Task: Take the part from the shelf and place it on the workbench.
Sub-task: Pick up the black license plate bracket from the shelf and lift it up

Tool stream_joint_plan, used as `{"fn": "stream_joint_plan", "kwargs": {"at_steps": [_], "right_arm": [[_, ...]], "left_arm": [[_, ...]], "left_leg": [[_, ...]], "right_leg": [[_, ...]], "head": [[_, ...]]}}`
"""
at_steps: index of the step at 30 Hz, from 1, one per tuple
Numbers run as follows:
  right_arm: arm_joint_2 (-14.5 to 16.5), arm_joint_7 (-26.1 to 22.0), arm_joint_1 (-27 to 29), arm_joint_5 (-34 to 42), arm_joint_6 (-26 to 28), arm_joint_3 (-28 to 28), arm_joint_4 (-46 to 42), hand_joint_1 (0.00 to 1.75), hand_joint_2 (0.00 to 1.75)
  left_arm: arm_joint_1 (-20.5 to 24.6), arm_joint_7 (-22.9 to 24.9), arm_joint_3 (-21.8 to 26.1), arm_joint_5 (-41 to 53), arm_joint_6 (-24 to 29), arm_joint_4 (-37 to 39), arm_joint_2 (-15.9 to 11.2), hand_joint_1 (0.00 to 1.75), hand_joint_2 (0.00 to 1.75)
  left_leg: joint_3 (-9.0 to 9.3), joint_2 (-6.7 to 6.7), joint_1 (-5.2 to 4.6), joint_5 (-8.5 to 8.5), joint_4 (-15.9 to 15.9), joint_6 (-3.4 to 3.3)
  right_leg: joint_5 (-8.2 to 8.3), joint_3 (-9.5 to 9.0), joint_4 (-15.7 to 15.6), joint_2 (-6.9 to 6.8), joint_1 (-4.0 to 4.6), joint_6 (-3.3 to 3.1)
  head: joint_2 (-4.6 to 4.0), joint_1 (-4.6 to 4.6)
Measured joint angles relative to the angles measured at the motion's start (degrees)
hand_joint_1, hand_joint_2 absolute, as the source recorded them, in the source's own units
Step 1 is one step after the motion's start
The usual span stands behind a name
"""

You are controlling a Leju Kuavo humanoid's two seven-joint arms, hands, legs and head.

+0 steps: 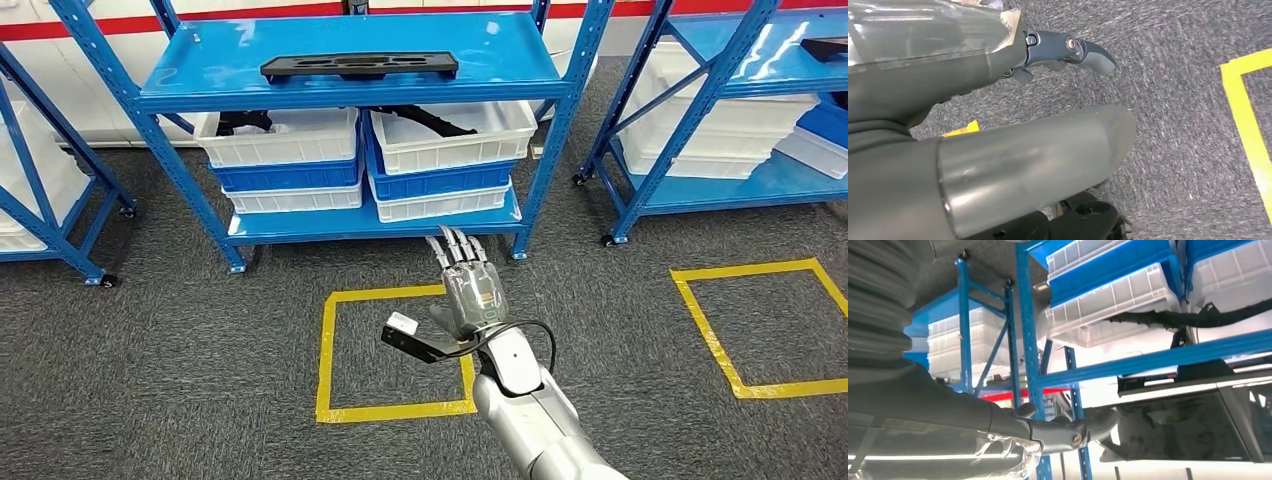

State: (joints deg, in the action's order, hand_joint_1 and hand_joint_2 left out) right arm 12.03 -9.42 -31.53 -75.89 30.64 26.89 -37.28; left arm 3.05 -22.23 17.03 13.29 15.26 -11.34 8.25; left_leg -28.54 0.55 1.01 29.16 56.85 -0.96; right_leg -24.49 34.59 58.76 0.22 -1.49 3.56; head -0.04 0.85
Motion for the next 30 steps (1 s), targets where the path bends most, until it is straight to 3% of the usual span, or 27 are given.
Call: {"fn": "stream_joint_plan", "kwargs": {"at_steps": [3, 5, 6, 8, 9, 10, 11, 13, 14, 16, 18, 20, 23, 25, 26, 28, 29, 30], "right_arm": [[-0.1, 0.1, 0.1, 0.1, 0.1, 0.0, 0.0, 0.00, 1.75], [0.0, 0.1, -0.1, 0.1, 0.1, 0.0, 0.0, 0.00, 1.75], [0.0, 0.1, -0.1, 0.1, 0.1, 0.0, 0.0, 0.00, 1.75], [0.0, 0.1, 0.0, 0.1, 0.1, 0.0, 0.1, 0.00, 1.75], [0.0, 0.0, 0.0, 0.1, 0.1, 0.0, 0.1, 0.00, 1.75], [0.0, 0.0, 0.1, 0.1, 0.1, 0.0, 0.2, 0.00, 1.75], [0.0, 0.0, 0.1, 0.2, 0.1, 0.0, 0.3, 0.00, 1.75], [0.0, 0.0, 0.0, 0.4, 0.1, 0.0, 0.3, 0.00, 1.75], [0.0, 0.0, 0.0, 0.4, 0.1, 0.0, 0.4, 0.00, 1.75], [0.0, -0.2, -0.1, 0.5, 0.2, 0.0, 0.4, 0.00, 1.75], [0.0, -0.4, -0.1, 0.6, 0.2, 0.0, 0.5, 0.00, 1.75], [0.0, -0.4, -0.1, 0.6, 0.2, 0.0, 0.5, 0.00, 1.75], [-0.1, -0.5, -0.2, 0.6, 0.2, 0.1, 0.6, 0.00, 1.75], [-0.1, -0.5, 0.0, 0.6, 0.2, 0.1, 0.8, 0.00, 1.75], [-0.1, -0.5, 0.2, 0.6, 0.2, 0.1, 0.9, 0.00, 1.75], [-0.1, -0.5, 0.2, 0.6, 0.2, 0.1, 1.0, 0.00, 1.75], [-0.1, -0.5, 0.2, 0.6, 0.2, 0.2, 1.0, 0.00, 1.75], [-0.1, -0.5, 0.1, 0.6, 0.2, 0.2, 1.1, 0.00, 1.75]], "left_arm": [[0.0, 0.1, 0.0, 0.0, 0.1, 0.0, 0.0, 0.00, 0.00], [0.1, 0.2, 0.0, 0.0, 0.2, 0.0, 0.0, 0.00, 0.00], [0.1, 0.3, 0.0, 0.0, 0.3, 0.0, 0.0, 0.00, 0.00], [0.1, 0.4, 0.1, 0.0, 0.4, 0.0, 0.1, 0.00, 0.00], [0.0, 0.5, 0.1, 0.1, 0.5, 0.0, 0.1, 0.00, 0.00], [-0.1, 0.5, 0.1, 0.3, 0.5, 0.0, 0.1, 0.00, 0.00], [-0.1, 0.6, 0.1, 0.4, 0.5, 0.0, 0.1, 0.00, 0.00], [-0.1, 0.6, 0.1, 0.6, 0.6, 0.0, 0.1, 0.00, 0.00], [0.0, 0.7, 0.1, 0.6, 0.7, 0.0, 0.0, 0.00, 0.00], [0.0, 0.7, 0.2, 0.7, 0.8, 0.0, 0.0, 0.00, 0.00], [0.0, 0.7, 0.2, 0.7, 0.9, 0.0, 0.0, 0.00, 0.00], [0.0, 0.7, 0.3, 0.7, 1.0, 0.0, 0.0, 0.00, 0.00], [0.0, 0.8, 0.4, 0.7, 1.0, 0.0, 0.1, 0.00, 0.00], [-0.1, 0.9, 0.4, 0.7, 1.0, 0.0, 0.1, 0.00, 0.00], [-0.1, 0.9, 0.5, 0.6, 1.0, 0.0, 0.2, 0.00, 0.00], [-0.1, 1.0, 0.5, 0.6, 1.0, 0.0, 0.2, 0.00, 0.00], [-0.1, 1.0, 0.5, 0.6, 1.0, 0.0, 0.3, 0.00, 0.00], [-0.1, 1.0, 0.5, 0.6, 1.0, 0.0, 0.3, 0.00, 0.00]], "left_leg": [[-0.32, 0.00, 0.17, 0.26, 0.1, 0.98], [-1.14, -0.19, 0.46, 1.55, 2.0, 1.54], [-2.55, -0.28, 0.53, 2.98, 4.8, 1.72], [-7.05, -0.36, 0.52, 6.19, 13.0, 1.81], [-9.14, -0.36, 0.52, 6.91, 16.2, 1.75], [-10.27, -0.36, 0.50, 6.42, 17.3, 1.57], [-10.28, -0.36, 0.45, 4.79, 16.2, 1.27], [-7.55, -0.39, 0.12, 0.07, 9.1, 0.24], [-6.06, -0.48, -0.14, -1.46, 5.5, -0.30], [-4.66, -0.62, -0.71, -2.30, 1.7, -1.07], [-4.25, -0.55, -0.88, -2.40, 0.7, -1.50], [-3.28, -0.43, -0.68, -2.79, -0.1, -1.93], [-2.70, -0.38, -0.52, -2.90, -0.4, -2.11], [-2.60, -0.35, -0.50, -2.69, -0.4, -1.94], [-2.44, -0.31, -0.46, -2.52, -0.4, -1.79], [-1.85, -0.23, -0.35, -2.02, -0.3, -1.32], [-1.57, -0.21, -0.32, -1.76, -0.3, -1.03], [-1.43, -0.21, -0.32, -1.49, -0.3, -0.66]], "right_leg": [[0.07, 0.00, -0.7, 0.22, 0.23, -2.05], [-0.06, -0.12, -0.8, 0.28, 0.14, -3.22], [-0.15, -0.22, -0.9, 0.27, 0.12, -3.71], [-0.36, -0.29, -0.9, 0.24, 0.49, -4.29], [-0.45, -0.35, -0.9, 0.23, 0.71, -4.43], [-0.53, -0.47, -0.9, 0.23, 0.94, -4.53], [-0.61, -0.67, -0.9, 0.25, 1.16, -4.64], [-0.80, -1.19, -0.9, 0.26, 1.45, -4.85], [-0.90, -1.30, -0.9, 0.27, 1.68, -4.83], [-0.78, -1.32, -0.9, 0.27, 1.78, -4.34], [-0.23, -1.30, -0.5, 0.24, 1.95, -3.29], [-0.89, -0.72, 1.2, 0.21, 1.99, -2.75], [-5.06, 3.96, 10.1, 0.19, 1.44, -2.80], [-6.34, 6.74, 14.4, 0.18, 1.10, -2.11], [-5.61, 6.61, 13.5, 0.16, 0.93, -1.38], [-1.99, 3.43, 5.8, 0.01, 0.46, 0.03], [-0.70, 1.88, 2.0, -0.10, 0.44, 0.12], [0.02, 0.70, -0.6, -0.23, 0.57, -0.38]], "head": [[0.00, -0.39], [0.00, -0.74], [0.00, -1.02], [0.00, -1.49], [0.00, -1.59], [0.00, -1.62], [0.00, -1.65], [0.00, -1.70], [0.00, -1.62], [0.00, -1.52], [0.00, -1.56], [0.00, -1.41], [0.00, -0.81], [0.00, -0.65], [0.00, -0.58], [0.00, -0.47], [-0.01, -0.43], [-0.01, -0.36]]}}
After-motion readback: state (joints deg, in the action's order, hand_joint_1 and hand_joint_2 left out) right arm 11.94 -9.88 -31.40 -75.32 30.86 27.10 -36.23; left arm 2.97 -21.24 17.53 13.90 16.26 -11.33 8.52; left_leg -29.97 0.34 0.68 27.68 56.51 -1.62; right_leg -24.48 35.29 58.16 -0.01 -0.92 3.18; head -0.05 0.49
